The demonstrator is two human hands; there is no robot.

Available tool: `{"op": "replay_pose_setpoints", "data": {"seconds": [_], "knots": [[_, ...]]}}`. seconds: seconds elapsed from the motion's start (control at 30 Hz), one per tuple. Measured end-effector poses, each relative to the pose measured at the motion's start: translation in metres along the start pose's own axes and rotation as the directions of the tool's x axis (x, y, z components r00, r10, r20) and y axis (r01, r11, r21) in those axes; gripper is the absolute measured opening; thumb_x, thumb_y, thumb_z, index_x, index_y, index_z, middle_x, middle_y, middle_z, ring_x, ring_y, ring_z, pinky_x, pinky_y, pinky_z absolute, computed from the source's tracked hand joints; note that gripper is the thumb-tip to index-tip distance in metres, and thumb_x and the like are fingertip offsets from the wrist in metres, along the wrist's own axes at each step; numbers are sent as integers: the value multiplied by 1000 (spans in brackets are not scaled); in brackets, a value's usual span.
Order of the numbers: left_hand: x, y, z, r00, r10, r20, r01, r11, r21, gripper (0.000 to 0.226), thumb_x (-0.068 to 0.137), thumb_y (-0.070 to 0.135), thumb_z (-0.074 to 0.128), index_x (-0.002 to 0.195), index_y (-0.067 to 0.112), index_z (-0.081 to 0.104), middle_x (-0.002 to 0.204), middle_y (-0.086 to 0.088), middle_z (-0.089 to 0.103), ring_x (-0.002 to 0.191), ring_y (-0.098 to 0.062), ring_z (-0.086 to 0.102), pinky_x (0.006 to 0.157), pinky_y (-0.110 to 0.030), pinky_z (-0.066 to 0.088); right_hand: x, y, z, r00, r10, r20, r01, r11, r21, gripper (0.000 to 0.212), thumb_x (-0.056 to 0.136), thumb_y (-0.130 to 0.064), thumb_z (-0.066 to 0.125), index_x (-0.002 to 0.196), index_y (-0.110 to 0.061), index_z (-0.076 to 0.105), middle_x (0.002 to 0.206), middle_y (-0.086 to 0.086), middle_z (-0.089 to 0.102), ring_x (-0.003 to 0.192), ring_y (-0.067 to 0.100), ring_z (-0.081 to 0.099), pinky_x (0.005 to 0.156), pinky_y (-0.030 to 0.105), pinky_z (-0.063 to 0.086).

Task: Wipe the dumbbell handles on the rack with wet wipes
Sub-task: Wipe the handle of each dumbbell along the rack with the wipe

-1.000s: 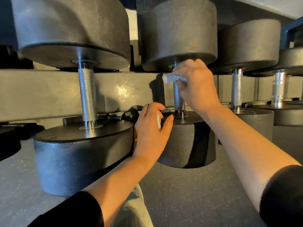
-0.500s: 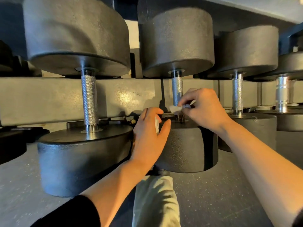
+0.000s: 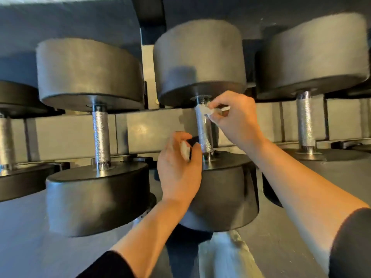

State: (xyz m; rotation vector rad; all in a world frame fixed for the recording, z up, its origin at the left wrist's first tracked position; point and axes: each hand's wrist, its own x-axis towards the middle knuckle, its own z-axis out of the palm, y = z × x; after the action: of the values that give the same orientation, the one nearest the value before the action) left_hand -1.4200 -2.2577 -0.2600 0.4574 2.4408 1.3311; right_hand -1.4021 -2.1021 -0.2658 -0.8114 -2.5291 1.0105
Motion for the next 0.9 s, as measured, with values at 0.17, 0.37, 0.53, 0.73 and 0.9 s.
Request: {"op": "replay_pose_setpoints", "data": {"seconds": [0.17, 0.37, 0.53, 0.73, 0.9], "knots": [[-4, 6, 4, 997, -4, -72, 9, 997, 78, 8, 88, 18, 61, 94, 18, 56, 77, 7, 55, 69, -12, 52, 63, -15, 37, -21, 9, -8, 968, 27, 251, -54, 994, 99, 18, 67, 3, 77, 79, -11, 74, 81, -3, 65, 75, 10, 61, 69, 19, 52], [-15, 35, 18, 991, -19, -134, 38, 990, 135, 8, 87, 18, 63, 92, 20, 57, 81, 7, 57, 74, -6, 53, 65, -17, 41, -31, 14, -18, 863, 4, 505, -80, 989, 128, 14, 70, 1, 75, 75, -12, 74, 81, -5, 63, 77, 10, 61, 73, 20, 47], [-13, 35, 26, 983, -66, -173, 108, 964, 244, 10, 85, 24, 62, 93, 21, 58, 78, 6, 60, 67, -9, 54, 62, -27, 41, -12, 38, -24, 965, 119, 235, -115, 993, -31, 13, 75, -5, 72, 79, -17, 72, 84, -3, 62, 76, 8, 55, 64, 12, 35], [-14, 37, 27, 984, -65, -169, 115, 945, 307, 5, 82, 24, 56, 85, 23, 54, 72, 10, 57, 66, -6, 54, 56, -11, 36, 3, 48, -2, 985, 40, 166, -44, 999, 17, 17, 77, 2, 64, 85, -11, 74, 90, 5, 69, 87, 17, 62, 75, 18, 42], [-14, 35, 28, 984, -51, -171, 102, 946, 309, 13, 78, 28, 49, 86, 21, 55, 72, 9, 57, 71, -8, 55, 58, -14, 40, 5, 29, 2, 969, 186, 164, -244, 830, 501, 16, 75, 3, 64, 89, -5, 69, 82, -1, 67, 74, -2, 60, 64, 5, 44]]}}
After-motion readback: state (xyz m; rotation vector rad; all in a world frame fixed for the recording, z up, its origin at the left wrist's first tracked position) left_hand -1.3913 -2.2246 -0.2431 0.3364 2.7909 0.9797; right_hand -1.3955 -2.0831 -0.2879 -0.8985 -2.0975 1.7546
